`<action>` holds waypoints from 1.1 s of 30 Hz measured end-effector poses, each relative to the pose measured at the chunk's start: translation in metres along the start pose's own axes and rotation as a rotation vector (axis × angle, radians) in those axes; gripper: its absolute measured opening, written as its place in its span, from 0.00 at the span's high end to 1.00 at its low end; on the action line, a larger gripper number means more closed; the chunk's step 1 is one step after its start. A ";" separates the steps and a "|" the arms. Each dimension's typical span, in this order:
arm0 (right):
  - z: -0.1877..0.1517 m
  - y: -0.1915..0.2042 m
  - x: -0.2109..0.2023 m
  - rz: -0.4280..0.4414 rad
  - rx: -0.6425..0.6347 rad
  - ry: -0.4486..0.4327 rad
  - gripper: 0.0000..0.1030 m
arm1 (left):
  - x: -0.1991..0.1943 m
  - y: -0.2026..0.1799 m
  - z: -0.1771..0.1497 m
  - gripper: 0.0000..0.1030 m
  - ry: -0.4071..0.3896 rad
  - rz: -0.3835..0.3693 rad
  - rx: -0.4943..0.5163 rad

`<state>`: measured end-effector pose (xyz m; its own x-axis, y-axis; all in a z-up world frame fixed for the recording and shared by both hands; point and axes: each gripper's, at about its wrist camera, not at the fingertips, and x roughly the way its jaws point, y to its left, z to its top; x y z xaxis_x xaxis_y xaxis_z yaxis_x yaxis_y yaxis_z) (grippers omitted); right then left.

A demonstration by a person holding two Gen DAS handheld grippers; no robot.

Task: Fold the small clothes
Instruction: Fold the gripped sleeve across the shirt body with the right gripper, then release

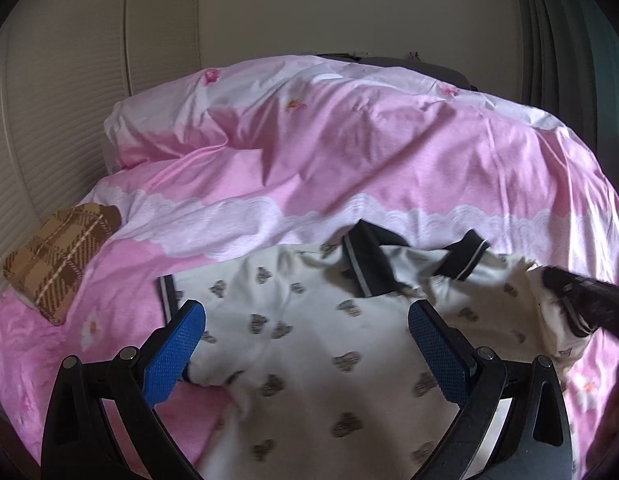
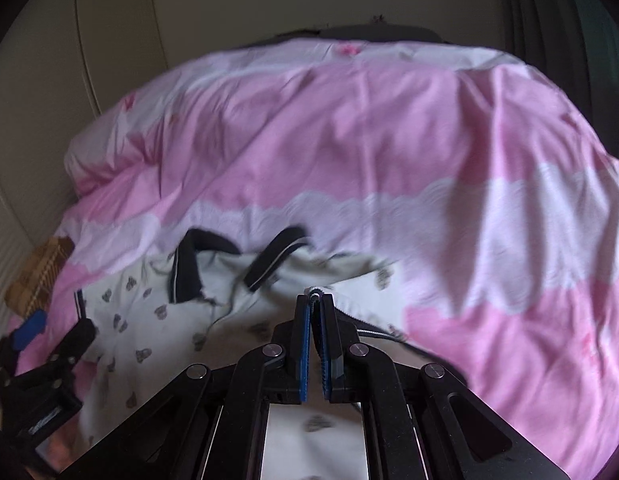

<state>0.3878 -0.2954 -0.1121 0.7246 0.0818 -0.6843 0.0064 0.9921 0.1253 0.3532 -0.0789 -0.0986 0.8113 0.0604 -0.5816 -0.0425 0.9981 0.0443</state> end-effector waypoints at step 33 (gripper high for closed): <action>-0.052 -0.018 -0.022 -0.226 -0.053 0.007 0.76 | 0.024 0.028 -0.026 0.00 0.016 -0.146 -0.067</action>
<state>0.3357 -0.3099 -0.1365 0.7044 -0.1423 -0.6954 0.1315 0.9889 -0.0691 0.3563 -0.0496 -0.1322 0.8023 -0.0861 -0.5907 0.0361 0.9947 -0.0960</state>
